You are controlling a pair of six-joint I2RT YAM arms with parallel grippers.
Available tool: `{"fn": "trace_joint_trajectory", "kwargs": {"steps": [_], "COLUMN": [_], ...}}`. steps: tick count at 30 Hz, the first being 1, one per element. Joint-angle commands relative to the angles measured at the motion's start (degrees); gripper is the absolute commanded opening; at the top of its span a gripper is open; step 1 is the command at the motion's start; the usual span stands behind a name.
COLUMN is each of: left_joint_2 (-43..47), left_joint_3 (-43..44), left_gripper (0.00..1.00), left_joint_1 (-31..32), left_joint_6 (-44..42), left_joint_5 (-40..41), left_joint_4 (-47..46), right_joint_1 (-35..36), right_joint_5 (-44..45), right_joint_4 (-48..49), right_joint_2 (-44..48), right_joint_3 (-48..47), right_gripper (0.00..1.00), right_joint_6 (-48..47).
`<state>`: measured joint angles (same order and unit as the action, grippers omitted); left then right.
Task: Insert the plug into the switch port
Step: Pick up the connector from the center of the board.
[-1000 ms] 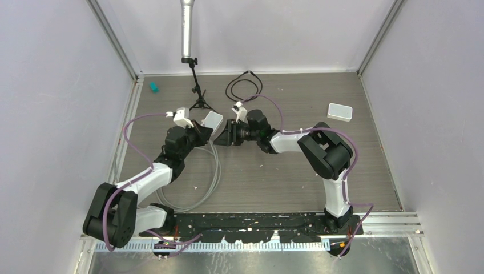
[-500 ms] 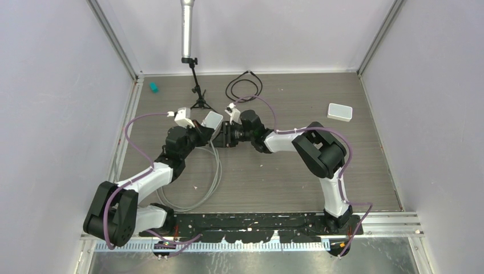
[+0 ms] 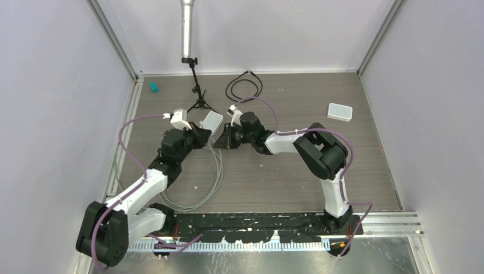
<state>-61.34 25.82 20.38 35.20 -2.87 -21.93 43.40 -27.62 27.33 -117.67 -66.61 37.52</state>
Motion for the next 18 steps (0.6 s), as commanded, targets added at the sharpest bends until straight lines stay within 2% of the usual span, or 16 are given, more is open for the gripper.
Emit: {"fn": "trace_joint_trajectory", "kwargs": {"steps": [1,6,10,18], "left_joint_2": [5.6,11.6,13.2,4.1], "left_joint_3": [-0.2,-6.2,-10.1,-11.9], "left_gripper": [0.0,0.0,0.0,0.0], "left_joint_1": [3.2,8.0,9.1,9.2], "left_joint_6": [-0.6,0.5,2.0,2.1], "left_joint_5": [1.1,6.2,7.2,7.0], "left_joint_4": [7.8,13.7,15.1,9.0], "right_joint_1": [-0.3,-1.2,-1.4,-1.4], "right_joint_5": [6.8,9.2,8.7,4.4], "right_joint_4": [0.5,2.9,7.3,19.3], "right_joint_2": [5.1,6.7,7.8,10.3], "right_joint_3": [1.7,4.1,6.5,12.1], "right_gripper": [0.01,0.01,0.01,0.01], "right_joint_6": [-2.8,-2.1,-2.1,-3.1]}}
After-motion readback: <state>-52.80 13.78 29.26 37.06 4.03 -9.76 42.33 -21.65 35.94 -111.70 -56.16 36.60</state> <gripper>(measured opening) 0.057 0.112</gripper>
